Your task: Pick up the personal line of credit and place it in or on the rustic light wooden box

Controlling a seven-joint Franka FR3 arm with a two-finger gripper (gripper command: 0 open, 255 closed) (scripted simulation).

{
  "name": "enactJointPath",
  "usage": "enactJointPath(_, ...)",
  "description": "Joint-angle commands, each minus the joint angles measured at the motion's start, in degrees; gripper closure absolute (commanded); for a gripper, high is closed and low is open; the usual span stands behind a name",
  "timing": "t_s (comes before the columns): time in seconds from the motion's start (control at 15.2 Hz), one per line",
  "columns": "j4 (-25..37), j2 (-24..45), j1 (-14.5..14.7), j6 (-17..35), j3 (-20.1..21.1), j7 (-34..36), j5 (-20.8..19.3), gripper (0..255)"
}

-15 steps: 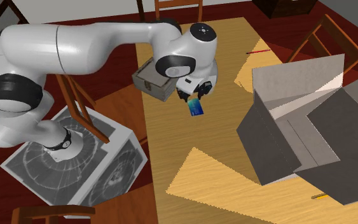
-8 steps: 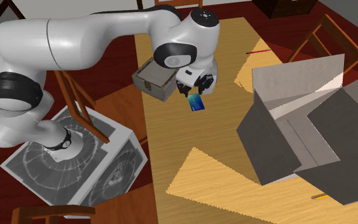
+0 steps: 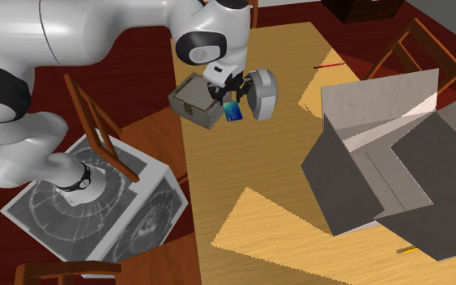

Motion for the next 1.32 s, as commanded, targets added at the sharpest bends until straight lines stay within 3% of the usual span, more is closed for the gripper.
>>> enactJointPath(0.0, -2.7, -2.2, 0.7, 1.0, 0.9, 1.7, 0.9, 255)
enactJointPath(0.46, -9.3, -7.8, 4.2, 3.6, 4.2, 8.3, 3.3, 255)
enactJointPath(0.99, -12.3, -10.7, 9.1, 5.2, 8.3, 17.2, 4.2, 255)
enactJointPath(1.25, -15.0, -10.3, 9.2, 8.2, 8.3, 17.1, 3.9, 255)
